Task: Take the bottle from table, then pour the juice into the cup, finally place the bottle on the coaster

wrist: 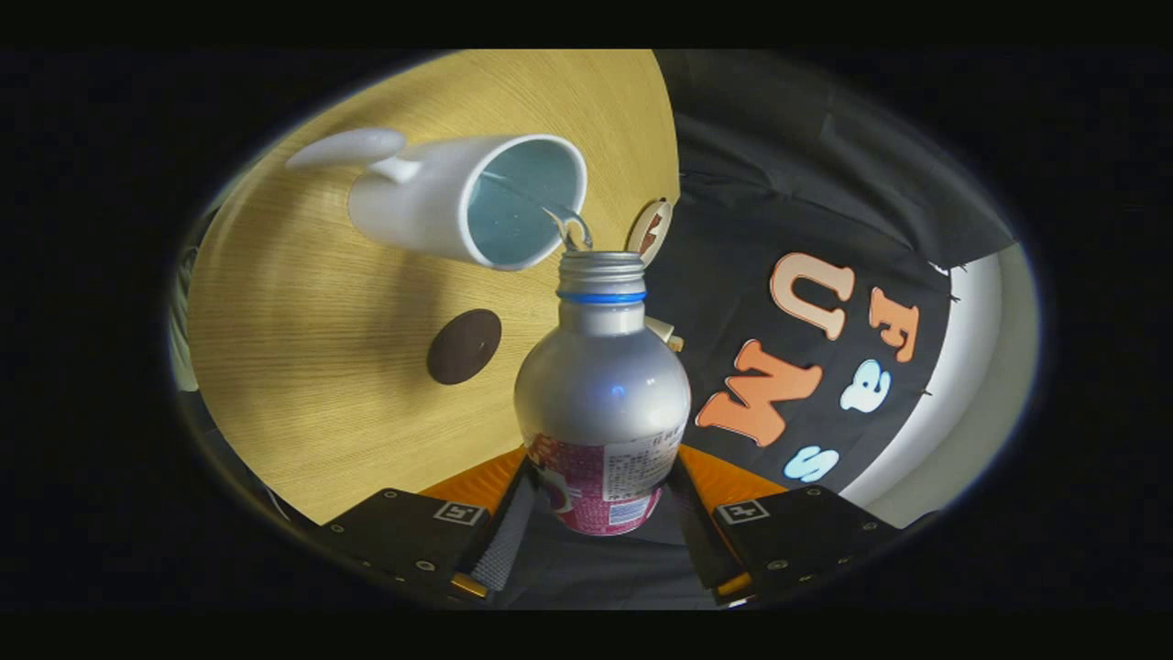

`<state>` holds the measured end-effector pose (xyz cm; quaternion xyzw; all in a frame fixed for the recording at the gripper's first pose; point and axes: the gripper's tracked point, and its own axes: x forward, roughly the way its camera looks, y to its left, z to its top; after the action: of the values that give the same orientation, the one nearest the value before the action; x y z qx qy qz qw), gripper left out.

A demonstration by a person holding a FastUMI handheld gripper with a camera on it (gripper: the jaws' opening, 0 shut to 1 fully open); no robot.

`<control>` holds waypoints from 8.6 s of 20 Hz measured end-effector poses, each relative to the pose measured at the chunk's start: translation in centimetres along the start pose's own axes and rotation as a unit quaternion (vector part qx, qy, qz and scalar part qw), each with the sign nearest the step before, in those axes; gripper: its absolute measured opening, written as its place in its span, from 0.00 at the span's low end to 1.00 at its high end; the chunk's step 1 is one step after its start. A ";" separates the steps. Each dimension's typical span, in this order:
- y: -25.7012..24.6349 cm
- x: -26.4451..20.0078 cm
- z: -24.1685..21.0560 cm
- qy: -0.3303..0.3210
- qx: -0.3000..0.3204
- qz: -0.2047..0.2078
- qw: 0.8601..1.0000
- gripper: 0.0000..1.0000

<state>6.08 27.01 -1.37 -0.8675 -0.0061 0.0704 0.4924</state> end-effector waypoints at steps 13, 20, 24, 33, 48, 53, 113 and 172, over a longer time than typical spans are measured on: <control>0.1 -0.1 0.0 0.002 -0.013 0.006 1.000 0.76; 0.2 -0.3 0.5 -0.001 -0.031 0.010 0.999 0.76; 0.4 -0.6 0.8 -0.003 -0.036 0.013 0.999 0.76; -0.2 0.0 0.7 -0.004 -0.069 0.021 0.997 0.76; -1.3 0.3 0.9 -0.005 -0.129 0.027 0.991 0.76; -1.6 0.5 0.8 -0.002 -0.137 0.029 0.990 0.76; -0.3 5.4 -1.2 -0.067 0.714 0.095 0.690 0.77; 0.8 -3.6 -10.2 -0.037 0.839 0.029 0.541 0.97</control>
<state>3.80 17.60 3.47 -0.0539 0.0629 0.0900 0.9925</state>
